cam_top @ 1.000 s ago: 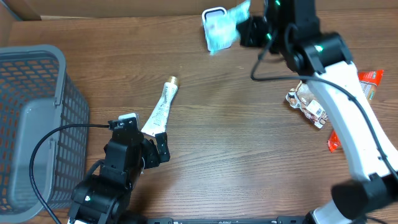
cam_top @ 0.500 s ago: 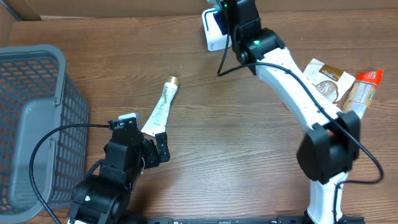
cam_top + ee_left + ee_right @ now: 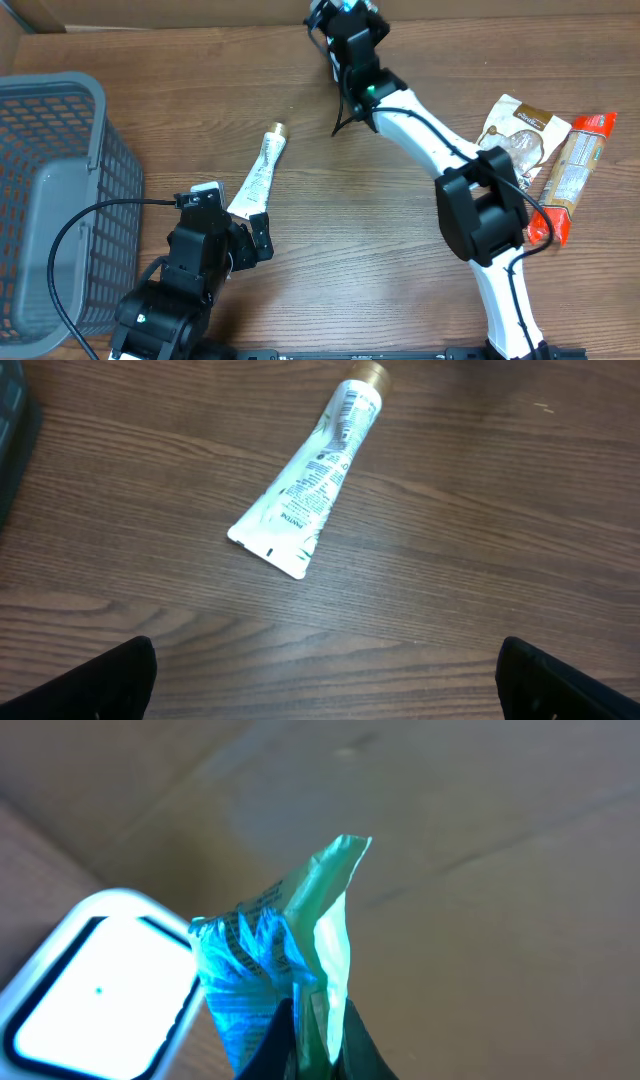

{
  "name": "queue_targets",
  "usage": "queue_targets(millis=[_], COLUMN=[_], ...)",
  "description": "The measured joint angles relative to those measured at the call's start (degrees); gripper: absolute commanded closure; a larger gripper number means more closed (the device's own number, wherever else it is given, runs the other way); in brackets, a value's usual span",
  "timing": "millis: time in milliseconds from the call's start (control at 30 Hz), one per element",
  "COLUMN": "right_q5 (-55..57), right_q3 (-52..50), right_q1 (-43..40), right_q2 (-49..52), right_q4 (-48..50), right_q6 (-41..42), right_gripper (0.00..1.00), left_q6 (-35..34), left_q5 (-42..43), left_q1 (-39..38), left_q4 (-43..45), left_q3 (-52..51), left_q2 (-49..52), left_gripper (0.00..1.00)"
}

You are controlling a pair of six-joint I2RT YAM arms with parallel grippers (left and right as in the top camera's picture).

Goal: Scan the item barcode
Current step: 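Hold the teal packet in front of the white scanner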

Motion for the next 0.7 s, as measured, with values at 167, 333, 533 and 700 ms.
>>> queue_targets(millis=[167,333,533,700], right_q5=[0.7,2.1,4.0,4.4], right_q3=[0.0,0.0,0.0,0.0], right_q1=[1.0,1.1,1.1,1.1], right_q2=[1.9,1.9,1.9,1.9], right_q4=[2.2,5.4,8.1,7.8], right_q6=[-2.6,-5.7,-9.6,-10.5], right_gripper=[0.96,0.96,0.96,0.96], left_q6=[0.0,0.0,0.0,0.0], left_q5=[0.0,0.0,0.0,0.0], left_q1=[0.0,0.0,0.0,0.0], left_q4=[0.0,0.0,0.0,0.0], left_q3=[0.0,0.0,0.0,0.0], left_q2=[0.0,0.0,0.0,0.0], left_gripper=[0.0,0.0,0.0,0.0])
